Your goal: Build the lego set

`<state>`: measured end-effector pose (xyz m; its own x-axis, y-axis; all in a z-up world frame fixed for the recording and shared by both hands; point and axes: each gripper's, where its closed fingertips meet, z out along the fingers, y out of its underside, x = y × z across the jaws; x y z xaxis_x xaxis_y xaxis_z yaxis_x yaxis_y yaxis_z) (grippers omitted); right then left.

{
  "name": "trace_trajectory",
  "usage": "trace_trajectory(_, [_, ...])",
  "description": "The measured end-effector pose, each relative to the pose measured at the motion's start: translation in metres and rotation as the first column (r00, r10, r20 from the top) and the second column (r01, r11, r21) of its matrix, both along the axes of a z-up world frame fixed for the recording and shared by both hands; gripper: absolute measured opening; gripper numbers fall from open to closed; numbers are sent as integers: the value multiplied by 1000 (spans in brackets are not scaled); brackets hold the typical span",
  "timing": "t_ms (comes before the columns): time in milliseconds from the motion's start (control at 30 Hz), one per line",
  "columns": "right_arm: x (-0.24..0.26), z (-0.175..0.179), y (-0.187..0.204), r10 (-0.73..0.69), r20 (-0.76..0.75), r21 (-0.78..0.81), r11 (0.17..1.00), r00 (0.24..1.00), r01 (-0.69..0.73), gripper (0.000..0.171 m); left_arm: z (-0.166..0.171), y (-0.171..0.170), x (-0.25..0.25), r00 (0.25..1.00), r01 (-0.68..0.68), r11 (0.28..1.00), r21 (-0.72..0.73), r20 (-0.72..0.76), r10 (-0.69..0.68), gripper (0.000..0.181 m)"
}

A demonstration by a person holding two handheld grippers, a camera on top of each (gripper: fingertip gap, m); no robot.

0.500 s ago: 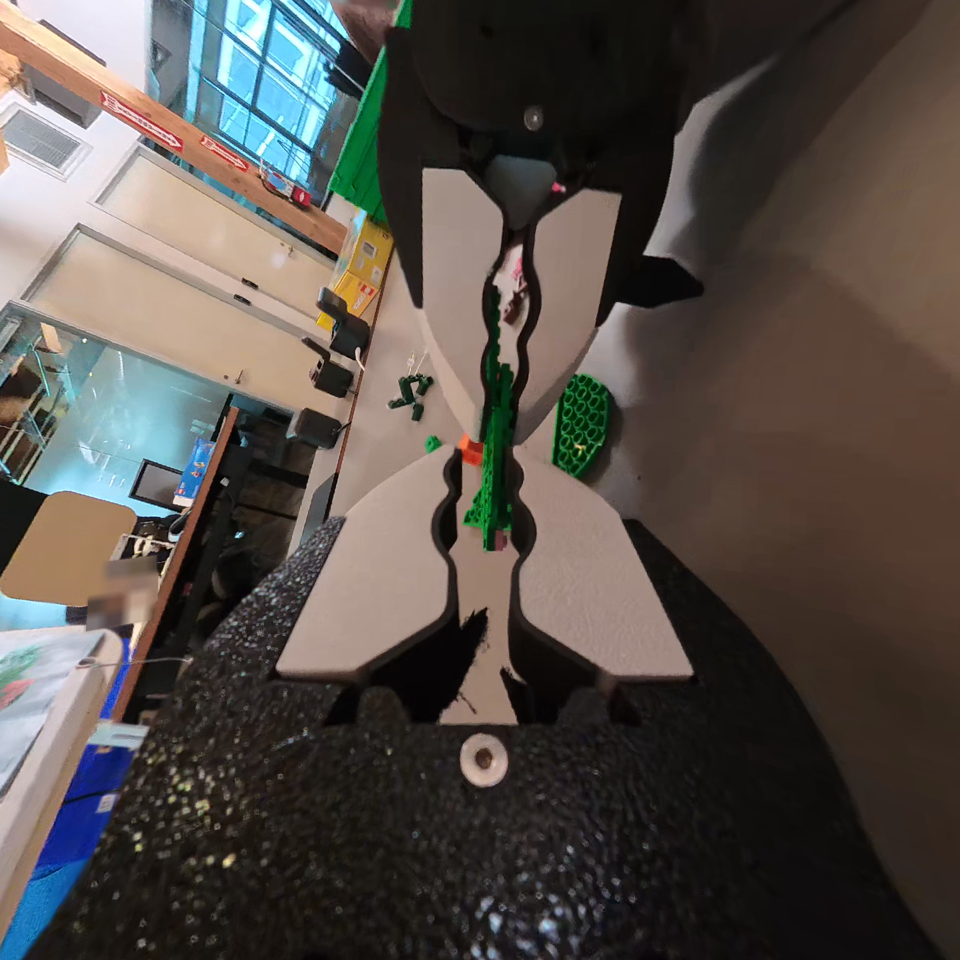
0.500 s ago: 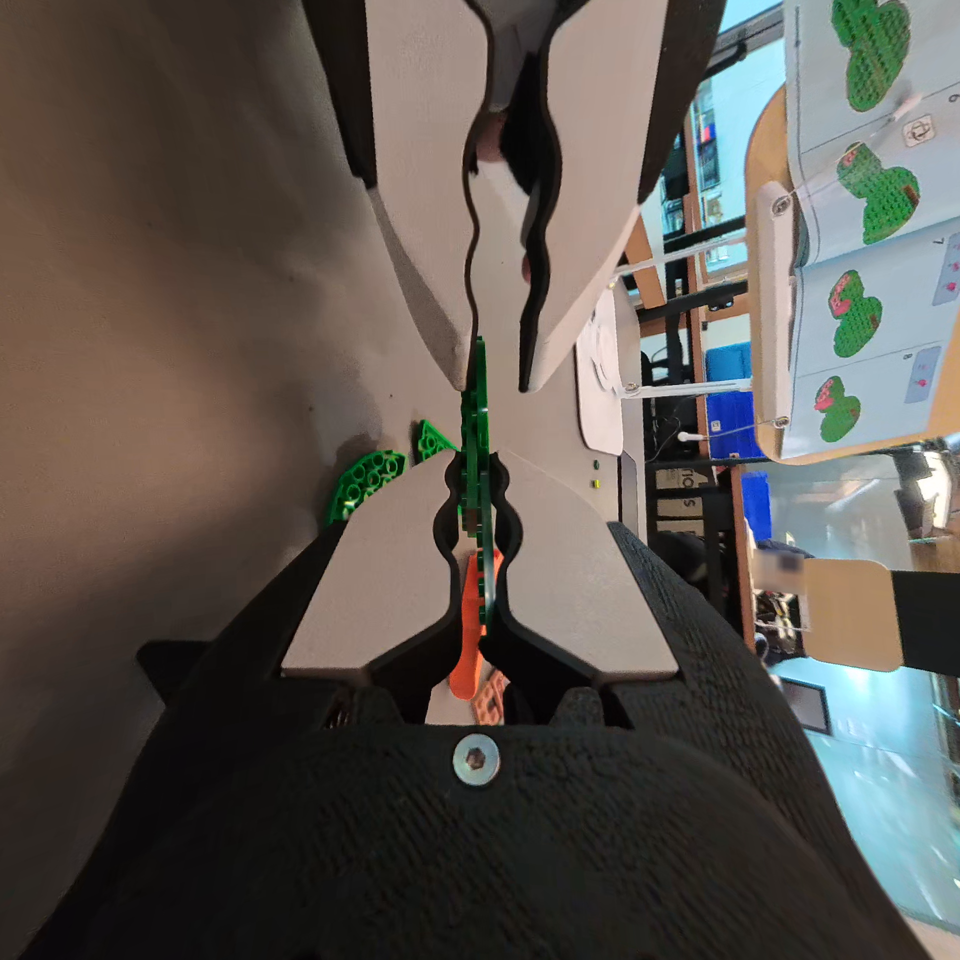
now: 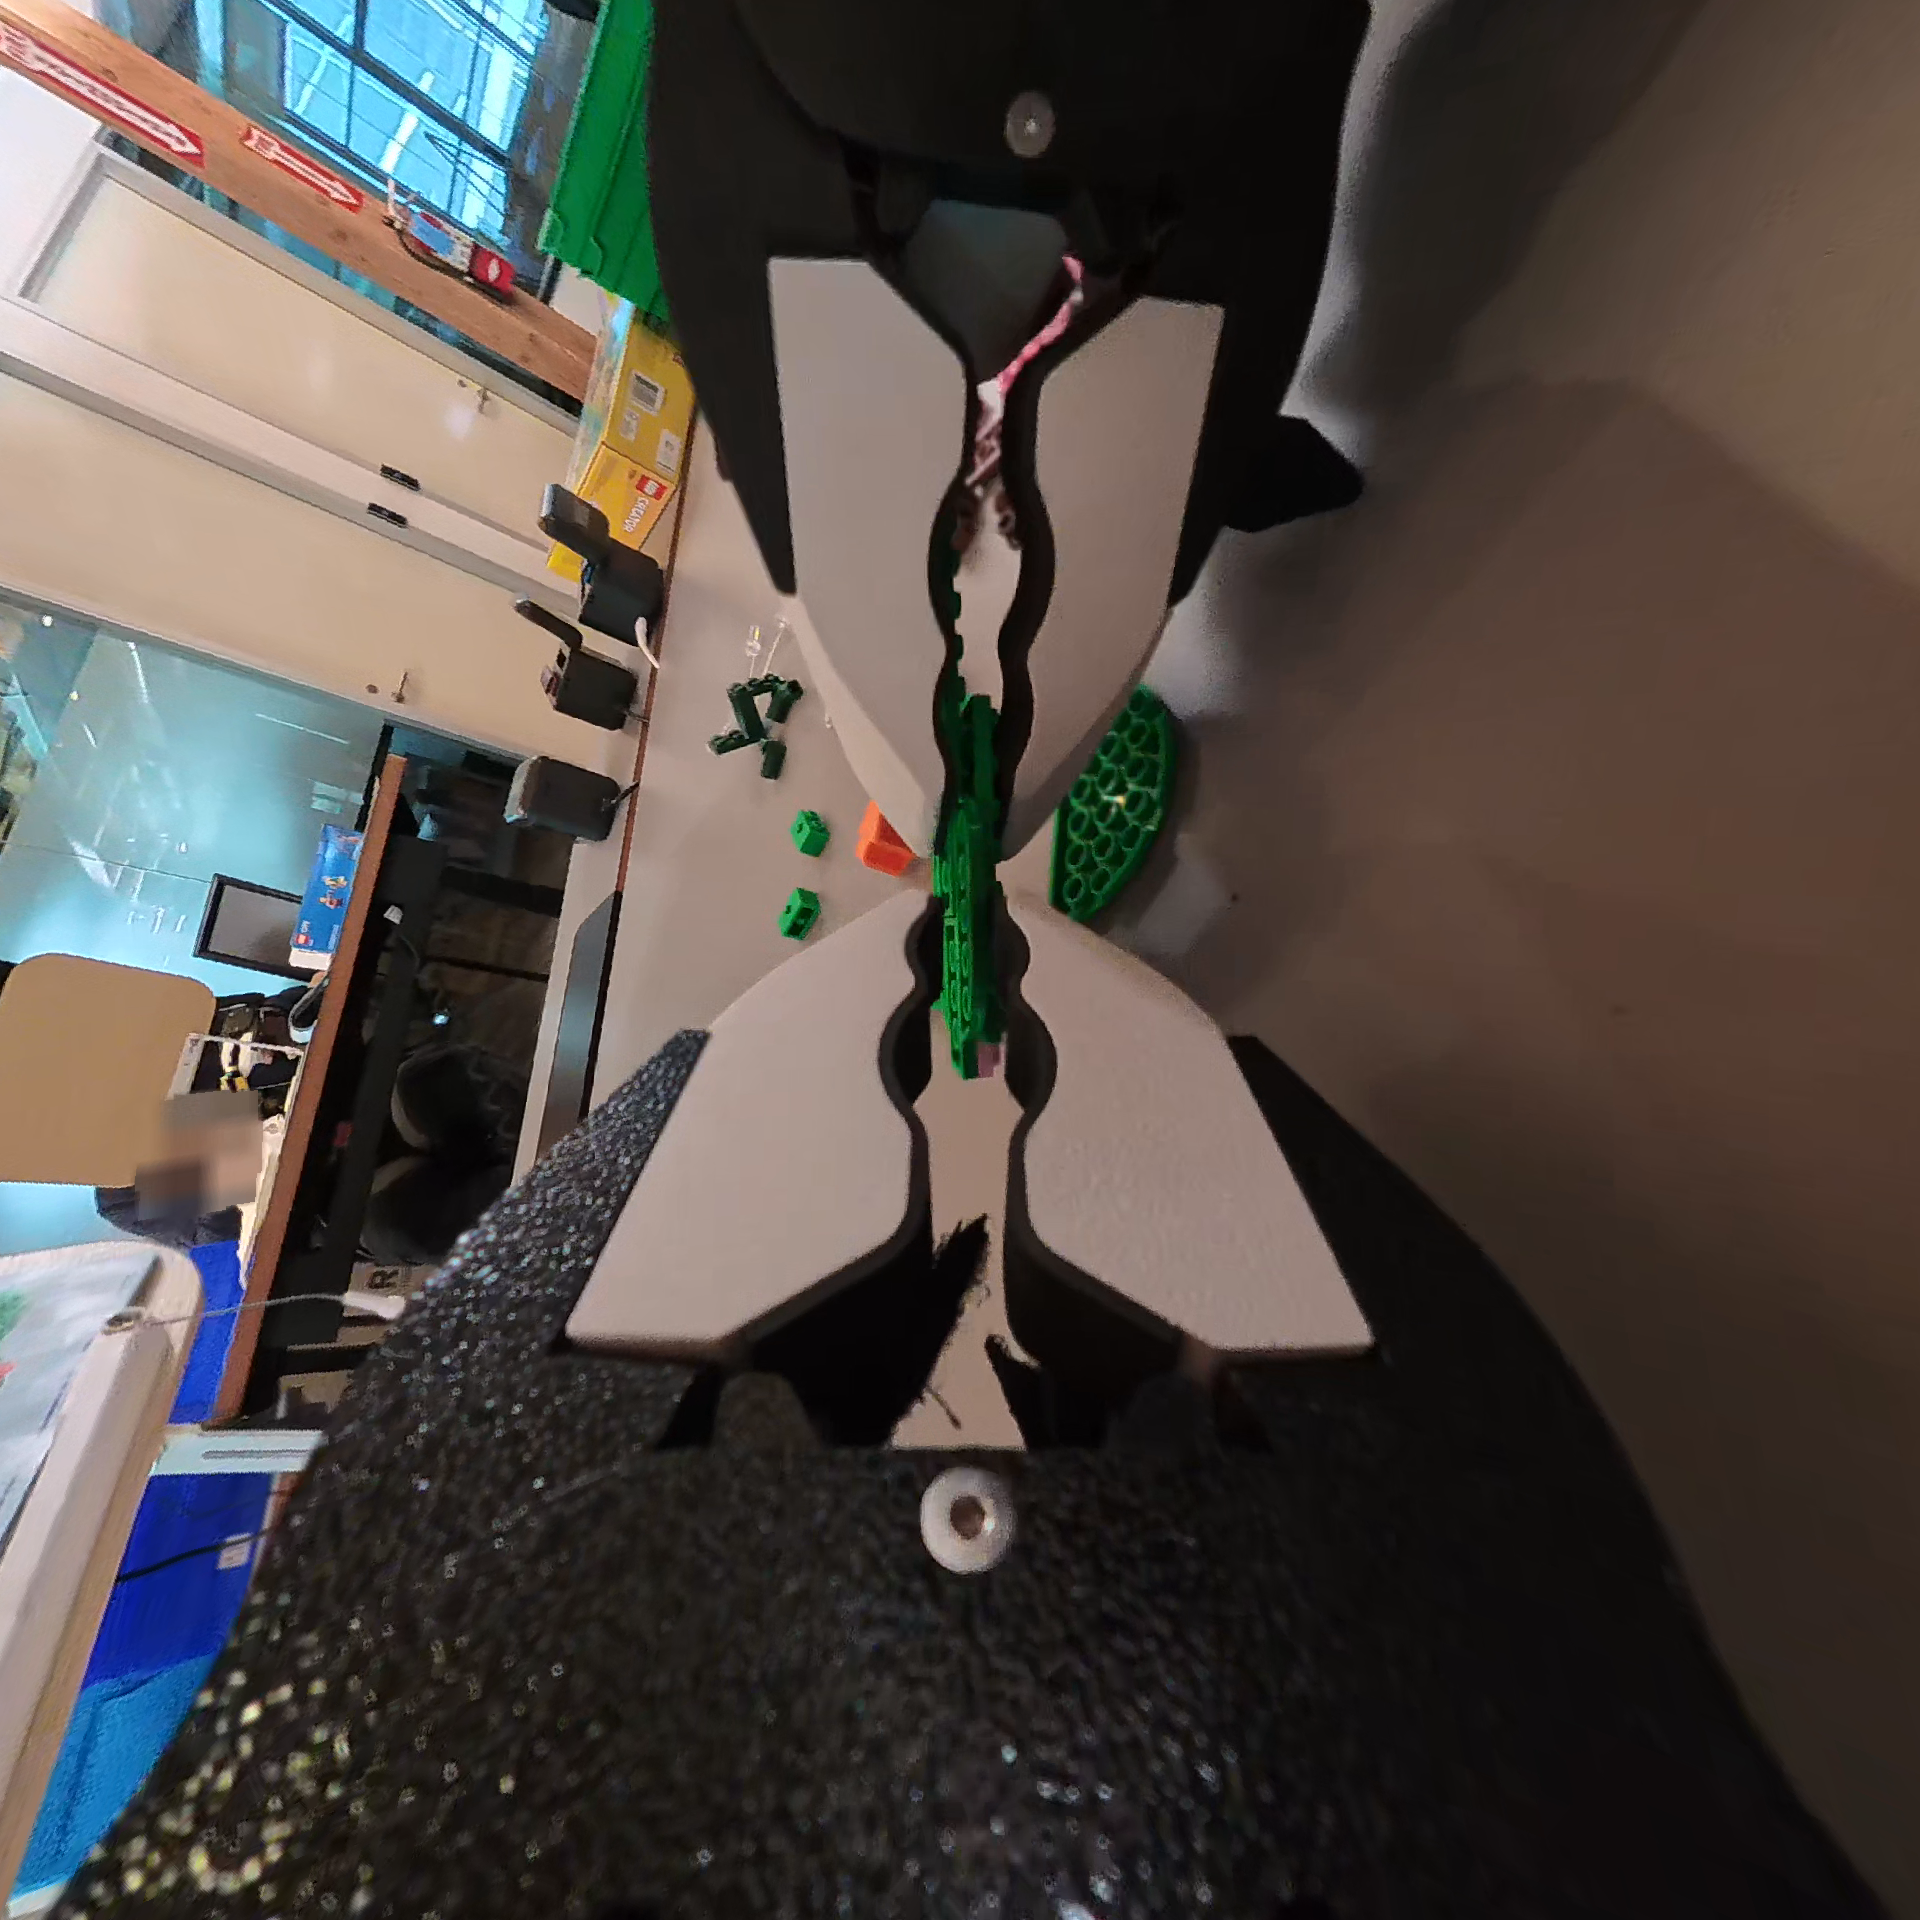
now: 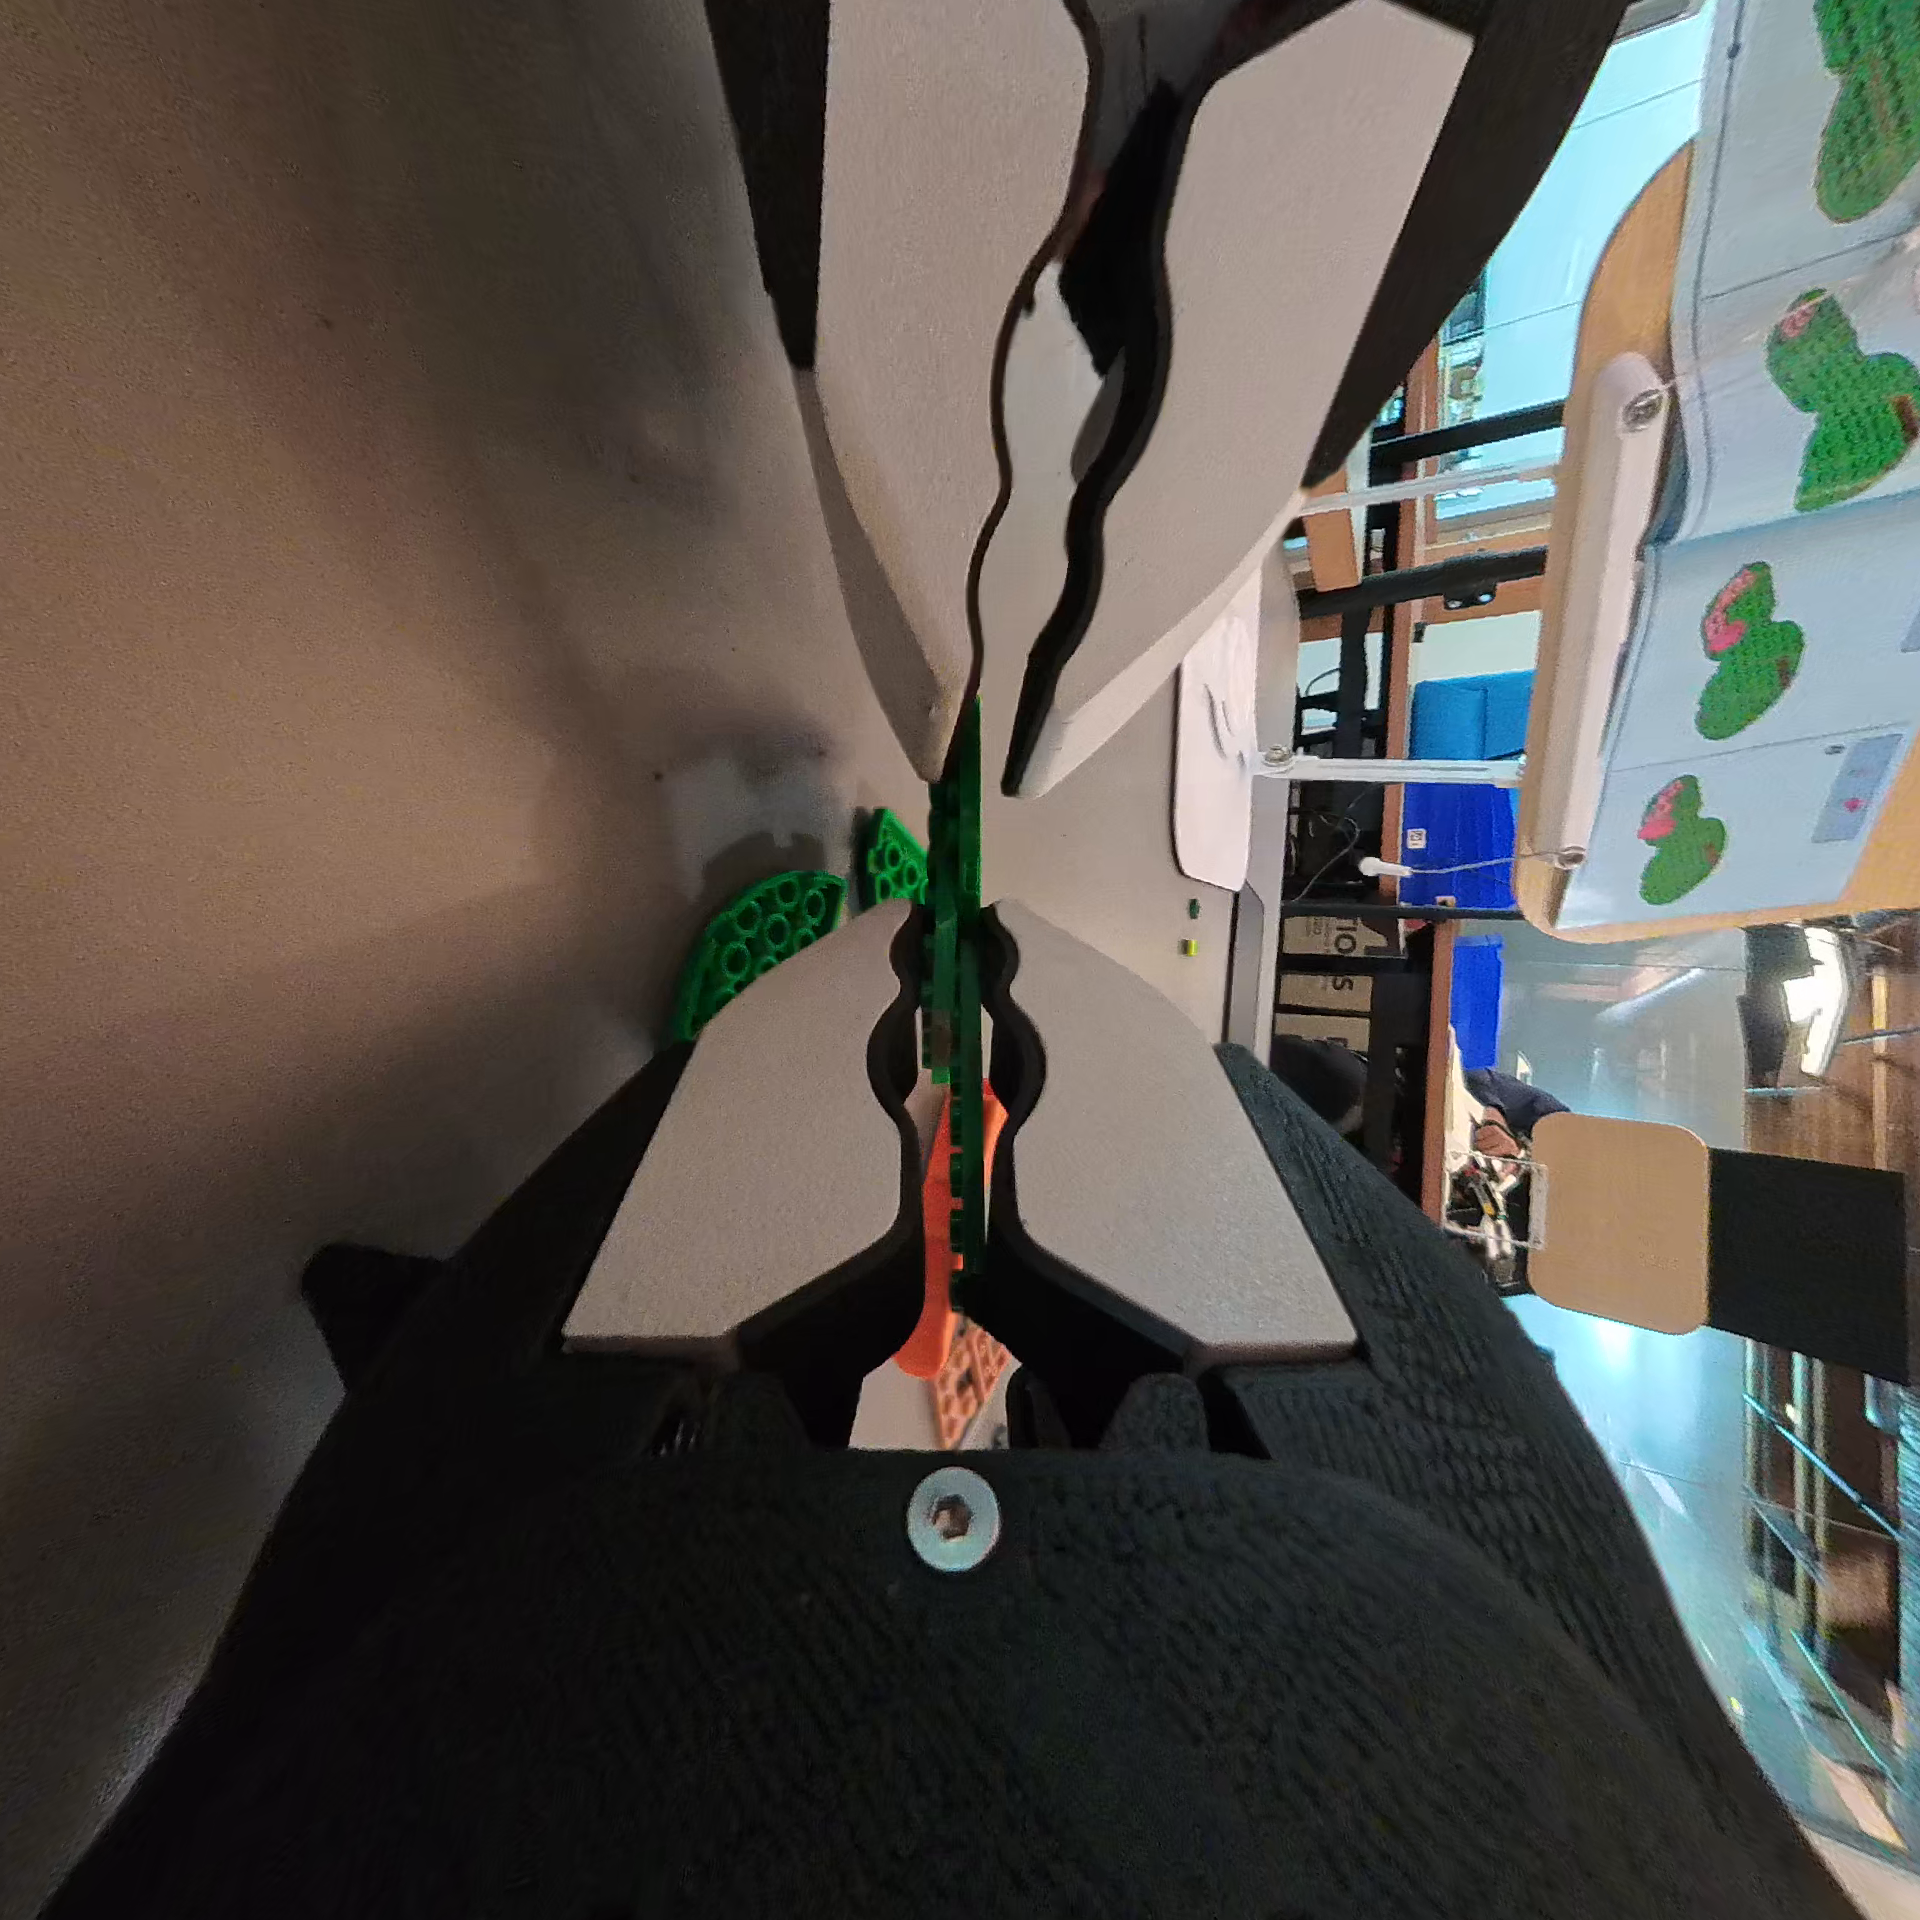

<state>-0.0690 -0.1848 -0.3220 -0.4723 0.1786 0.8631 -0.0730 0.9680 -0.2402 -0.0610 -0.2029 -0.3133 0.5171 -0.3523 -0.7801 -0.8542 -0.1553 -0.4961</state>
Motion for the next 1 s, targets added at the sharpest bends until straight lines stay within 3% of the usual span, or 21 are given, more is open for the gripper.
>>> trace_trajectory(167, [0,-9,1,-14,57,-10,1000,998,15,8,-10,1,1,996,-3,1000,-28,-94,0,5])
trace_trajectory(333, [0,-7,0,-9,55,-25,1000,998,11,7,-10,1,0,996,-14,1000,-26,-87,11,4])
trace_trajectory(567, [0,-2,-6,3,109,-235,972,994,23,16,-1,-3,0,999,-1,999,-46,34,2,3])
trace_trajectory(667, [2,-6,-11,36,144,-294,956,989,8,24,1,-4,9,985,45,997,-68,170,-32,3])
trace_trajectory(767, [2,-2,-12,57,128,-329,944,990,-12,9,4,-5,12,955,75,995,-71,293,-51,3])
trace_trajectory(833, [3,0,-14,70,138,-352,936,988,-17,8,7,-5,12,936,85,994,-62,348,-58,3])
trace_trajectory(1000, [1,0,-10,40,136,-320,947,990,6,8,9,0,7,961,30,1000,1,277,-29,13])
